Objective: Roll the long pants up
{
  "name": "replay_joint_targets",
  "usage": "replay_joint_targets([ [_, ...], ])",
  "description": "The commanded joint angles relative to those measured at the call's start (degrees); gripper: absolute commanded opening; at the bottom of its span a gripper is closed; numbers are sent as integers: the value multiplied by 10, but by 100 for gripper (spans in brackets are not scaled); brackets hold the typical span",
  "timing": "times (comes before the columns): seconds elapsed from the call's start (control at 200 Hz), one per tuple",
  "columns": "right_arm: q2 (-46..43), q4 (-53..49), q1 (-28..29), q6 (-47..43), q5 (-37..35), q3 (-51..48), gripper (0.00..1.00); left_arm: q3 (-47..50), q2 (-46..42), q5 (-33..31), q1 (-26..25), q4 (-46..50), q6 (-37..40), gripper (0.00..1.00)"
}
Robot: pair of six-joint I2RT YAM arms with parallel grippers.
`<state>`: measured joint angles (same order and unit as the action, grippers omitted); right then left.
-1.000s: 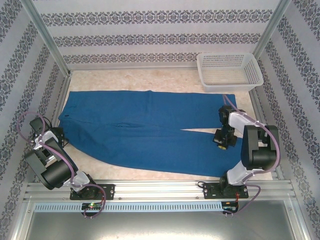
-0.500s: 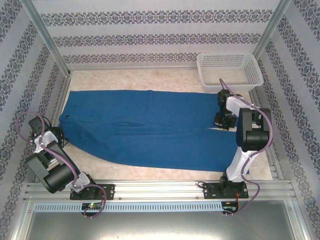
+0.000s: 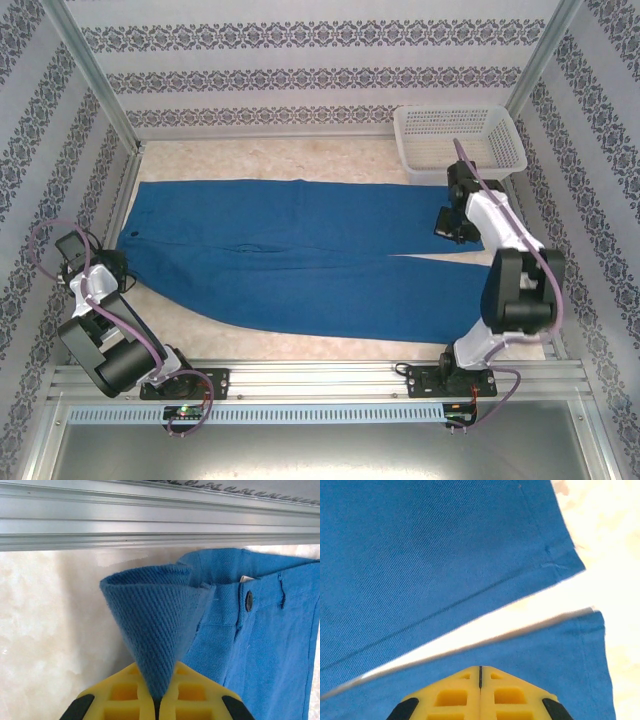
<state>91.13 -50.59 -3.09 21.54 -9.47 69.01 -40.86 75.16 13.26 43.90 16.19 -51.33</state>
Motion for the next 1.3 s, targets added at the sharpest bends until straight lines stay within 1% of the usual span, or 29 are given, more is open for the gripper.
replay_joint_targets([
  [0.0,-27,-38,8,12,17,-67,0,0,-5,-14,-5,23,19,0],
  [0.08,-38,-31,9,23,19,-107,0,4,-1,-12,-6,19,14,0],
  [0.215,-48,-16,12,52,43,-159,0,5,12,-4,-6,13,0,0],
  [0.32,-51,9,16,70,43,-194,0,10,16,3,-9,3,-9,0],
  [0.425,-39,36,16,83,37,-222,0,14,18,5,-12,-8,-12,0],
  [0.555,-12,65,16,96,37,-232,0,16,26,15,-14,-19,-9,0],
  [0.634,14,75,16,98,42,-223,0,14,31,21,-14,-22,-9,0],
  [0.684,40,66,16,96,45,-208,0,14,33,25,-14,-24,-9,0],
  [0.794,65,61,18,94,52,-184,0,11,38,29,-15,-25,-9,0],
  [0.984,100,46,13,69,25,-114,0,5,41,30,-15,-24,-7,0],
  [1.099,143,33,5,49,22,-65,0,0,43,33,-15,-21,-5,0],
  [1.299,177,30,1,31,17,-5,0,-7,45,36,-15,-18,-4,0],
])
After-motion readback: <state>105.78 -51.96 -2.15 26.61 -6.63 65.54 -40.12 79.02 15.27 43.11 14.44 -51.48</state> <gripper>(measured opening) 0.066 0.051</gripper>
